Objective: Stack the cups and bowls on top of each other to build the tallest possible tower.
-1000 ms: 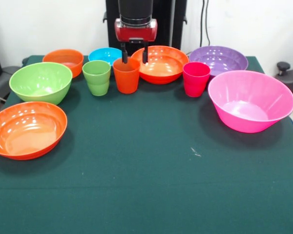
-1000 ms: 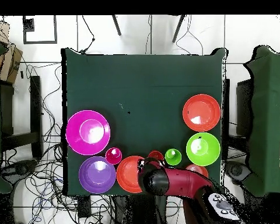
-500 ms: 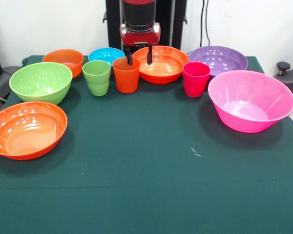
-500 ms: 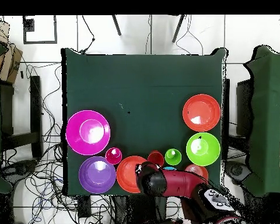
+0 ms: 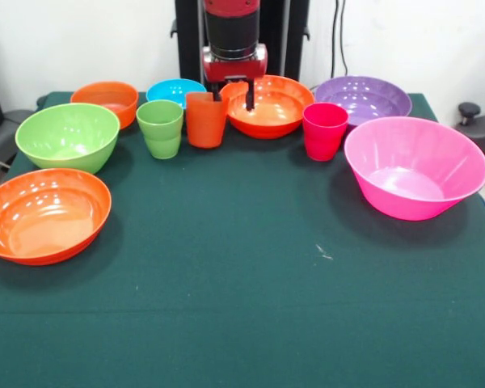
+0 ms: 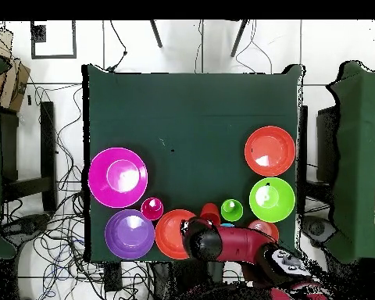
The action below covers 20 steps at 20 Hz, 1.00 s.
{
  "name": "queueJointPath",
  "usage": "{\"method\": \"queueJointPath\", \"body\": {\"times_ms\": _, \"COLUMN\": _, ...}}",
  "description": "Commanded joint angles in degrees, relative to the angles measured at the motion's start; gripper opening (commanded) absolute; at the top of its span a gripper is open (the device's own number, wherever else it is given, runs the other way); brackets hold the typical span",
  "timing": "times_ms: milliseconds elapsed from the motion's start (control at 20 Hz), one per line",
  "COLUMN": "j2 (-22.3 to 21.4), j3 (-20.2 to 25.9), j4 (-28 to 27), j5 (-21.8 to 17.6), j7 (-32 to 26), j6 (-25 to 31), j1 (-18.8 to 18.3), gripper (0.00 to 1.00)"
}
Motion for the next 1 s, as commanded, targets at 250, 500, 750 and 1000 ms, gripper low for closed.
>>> {"method": "queueJointPath", "body": {"times_ms": 250, "j2": 2.93, "j3": 2.62, "j4": -8.24, "j5": -3.35, "j7": 5.28, "j6": -7.65, "j1": 2.32, "gripper": 0.00}}
{"method": "queueJointPath", "body": {"times_ms": 500, "j2": 1.20, "j3": 4.36, "j4": -6.50, "j5": -2.29, "j7": 5.64, "j6": -6.52, "j1": 1.27, "gripper": 0.00}}
{"method": "queueJointPath", "body": {"times_ms": 750, "j2": -0.38, "j3": 5.16, "j4": -5.04, "j5": -1.38, "j7": 5.97, "j6": -5.08, "j1": 0.74, "gripper": 0.00}}
{"method": "queueJointPath", "body": {"times_ms": 1000, "j2": -4.36, "j3": 5.95, "j4": -3.67, "j5": -0.06, "j7": 5.61, "j6": -1.27, "j1": 0.94, "gripper": 0.00}}
